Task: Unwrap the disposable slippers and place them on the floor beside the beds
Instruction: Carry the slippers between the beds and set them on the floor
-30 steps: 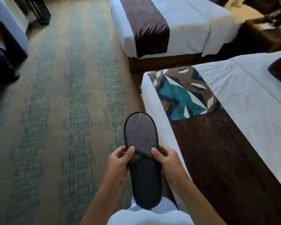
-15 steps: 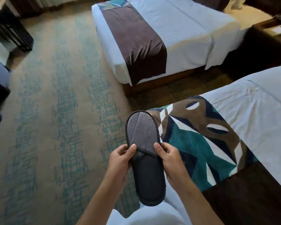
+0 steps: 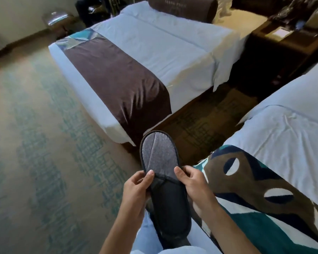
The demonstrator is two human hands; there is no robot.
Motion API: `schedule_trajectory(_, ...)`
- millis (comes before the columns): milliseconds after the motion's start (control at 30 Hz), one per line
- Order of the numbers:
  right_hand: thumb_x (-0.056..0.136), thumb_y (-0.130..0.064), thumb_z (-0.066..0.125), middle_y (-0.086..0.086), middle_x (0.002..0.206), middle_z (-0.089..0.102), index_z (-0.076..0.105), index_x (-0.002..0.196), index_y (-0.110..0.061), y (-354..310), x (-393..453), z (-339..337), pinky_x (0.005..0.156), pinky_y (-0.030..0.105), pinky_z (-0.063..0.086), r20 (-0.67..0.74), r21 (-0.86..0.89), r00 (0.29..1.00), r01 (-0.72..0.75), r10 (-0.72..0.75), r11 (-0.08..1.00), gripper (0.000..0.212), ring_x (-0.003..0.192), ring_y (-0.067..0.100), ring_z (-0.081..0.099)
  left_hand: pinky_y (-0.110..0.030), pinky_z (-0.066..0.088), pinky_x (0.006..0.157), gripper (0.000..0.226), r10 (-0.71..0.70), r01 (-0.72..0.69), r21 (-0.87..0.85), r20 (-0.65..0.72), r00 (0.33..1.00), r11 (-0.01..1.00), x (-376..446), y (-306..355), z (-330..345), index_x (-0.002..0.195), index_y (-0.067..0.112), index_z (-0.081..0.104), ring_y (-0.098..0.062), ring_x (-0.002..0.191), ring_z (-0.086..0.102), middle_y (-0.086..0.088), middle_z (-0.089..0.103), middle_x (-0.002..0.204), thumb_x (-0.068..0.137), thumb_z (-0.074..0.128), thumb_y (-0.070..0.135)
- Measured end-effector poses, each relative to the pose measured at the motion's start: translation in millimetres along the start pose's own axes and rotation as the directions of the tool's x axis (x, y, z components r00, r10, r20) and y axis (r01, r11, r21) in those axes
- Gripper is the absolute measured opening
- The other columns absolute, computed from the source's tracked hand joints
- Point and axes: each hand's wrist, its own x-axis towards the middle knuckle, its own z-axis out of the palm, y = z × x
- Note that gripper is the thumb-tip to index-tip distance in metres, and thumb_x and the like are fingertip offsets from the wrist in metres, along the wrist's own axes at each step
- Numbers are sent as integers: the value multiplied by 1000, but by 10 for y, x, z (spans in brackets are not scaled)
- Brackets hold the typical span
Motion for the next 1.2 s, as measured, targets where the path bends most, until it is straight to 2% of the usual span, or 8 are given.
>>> schedule_trajectory(133, 91, -46, 60, 7, 85, 71, 68, 93, -11, -370, 882, 232, 77, 44, 58, -171, 20, 985, -26, 29, 999, 36, 87, 23, 67, -28, 49, 56, 15, -37, 22, 102, 142, 989, 994, 1125, 487, 65, 80, 4, 63, -15, 59, 58, -7, 60, 66, 91, 67, 13)
schedule_trajectory(367, 90, -50, 58, -3, 90, 69, 67, 98, -20, -1074, 1968, 147, 67, 20, 51, -465, 178, 873, -70, 147, 982, 33, 86, 10, 64, -33, 40, 60, 24, -158, 49, 273, 394, 905, 961, 2696, 1245, 674, 95, 0, 63, -24, 70, 50, -14, 53, 82, 90, 69, 22)
schedule_trajectory(533, 88, -50, 61, -4, 98, 70, 69, 100, -24, -1305, 2451, -258, 79, 27, 57, -600, 242, 773, -69, 205, 968, 30, 93, 13, 64, -22, 51, 52, 21, -243, 20, 389, 535, 809, 921, 3353, 1451, 1369, 78, 12, 72, -11, 61, 63, -3, 66, 67, 84, 72, 32)
schedule_trajectory(600, 86, -50, 63, -6, 83, 70, 70, 84, -26, -1348, 2620, -464, 76, 30, 58, -630, 269, 746, -47, 213, 962, 26, 85, 15, 66, -28, 55, 57, 23, -274, 16, 427, 551, 788, 904, 3571, 1464, 1651, 83, 8, 73, -18, 66, 67, -8, 70, 71, 88, 71, 31)
schedule_trajectory(700, 86, -53, 62, -4, 103, 71, 68, 108, -24, -1369, 3021, -834, 87, 36, 58, -684, 262, 690, -68, 234, 963, 37, 100, 18, 65, -33, 58, 65, 27, -311, 12, 463, 575, 757, 886, 3935, 1481, 2152, 91, 9, 76, -23, 74, 71, -12, 74, 80, 85, 73, 36)
schedule_trajectory(767, 88, -50, 62, -6, 113, 67, 62, 120, -25, -1453, 3356, -1159, 82, 28, 57, -710, 258, 666, -55, 228, 964, 41, 101, 12, 63, -31, 57, 61, 32, -311, -2, 478, 575, 757, 879, 4188, 1480, 2532, 91, 11, 76, -21, 71, 70, -11, 73, 78, 82, 73, 41)
schedule_trajectory(867, 89, -40, 64, -11, 102, 67, 63, 117, -23, -1645, 3766, -1653, 65, 11, 47, -714, 317, 665, 29, 218, 948, 33, 90, 2, 61, -23, 53, 51, 27, -310, -14, 496, 563, 766, 868, 4545, 1456, 3104, 92, 12, 76, -15, 64, 70, -6, 72, 72, 89, 68, 38)
schedule_trajectory(1200, 86, -36, 69, -14, 98, 69, 65, 106, -29, -2142, 4701, -2883, 66, 11, 48, -782, 323, 594, 126, 189, 938, 21, 92, 3, 64, -29, 52, 54, 38, -383, 52, 511, 570, 727, 858, 5476, 1467, 4591, 99, -1, 65, -23, 67, 63, -13, 64, 77, 94, 64, 37)
